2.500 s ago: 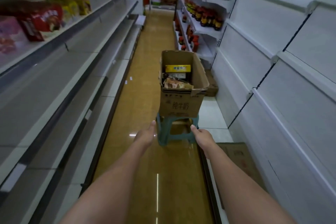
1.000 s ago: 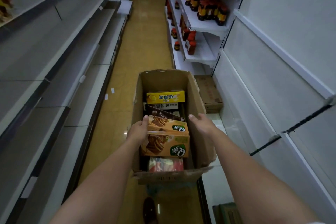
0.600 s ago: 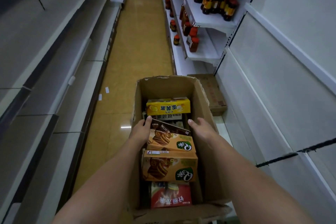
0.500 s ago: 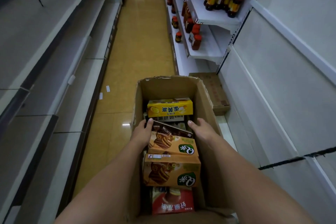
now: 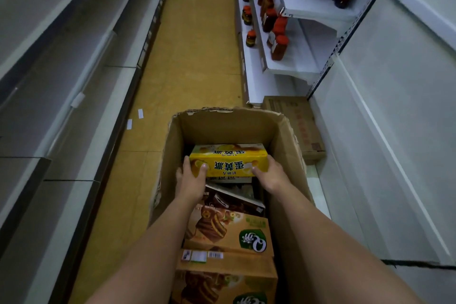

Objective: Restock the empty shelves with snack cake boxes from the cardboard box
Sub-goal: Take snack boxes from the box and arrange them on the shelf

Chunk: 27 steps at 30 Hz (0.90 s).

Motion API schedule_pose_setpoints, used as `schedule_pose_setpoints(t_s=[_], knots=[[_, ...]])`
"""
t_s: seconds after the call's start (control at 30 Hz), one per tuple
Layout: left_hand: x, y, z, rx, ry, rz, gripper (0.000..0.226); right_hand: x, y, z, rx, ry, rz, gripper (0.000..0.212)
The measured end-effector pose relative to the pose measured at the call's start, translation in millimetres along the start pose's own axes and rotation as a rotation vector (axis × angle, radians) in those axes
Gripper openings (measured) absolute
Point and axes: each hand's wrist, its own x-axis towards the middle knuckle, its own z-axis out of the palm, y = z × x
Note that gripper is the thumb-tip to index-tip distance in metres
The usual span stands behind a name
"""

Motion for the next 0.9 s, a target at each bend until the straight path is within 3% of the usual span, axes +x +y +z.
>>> schedule_pose_setpoints(t_s=[0.23, 0.33, 0.57, 0.77, 0.9], knots=[[43, -17, 22, -0.093, 0.015, -0.110, 0.076, 54, 6, 18, 0.054, 0.039, 0.028, 0.075], [52, -16, 26, -0.161, -0.012, -0.147, 0.073, 63, 6, 21, 0.097, 0.093, 0.026, 0.064], [53, 6, 33, -0.605, 0.102, -0.262, 0.069, 57, -1, 22, 0.108, 0.289, 0.214, 0.048], [39, 25, 32, -0.574, 0.261, -0.258, 0.065, 33, 1, 15, 0.006, 0.156, 0.249, 0.054], [25, 40, 22, -0.422, 0.263, -0.143, 0.056, 11, -4, -4, -0.265, 0.012, 0.218, 0.050]])
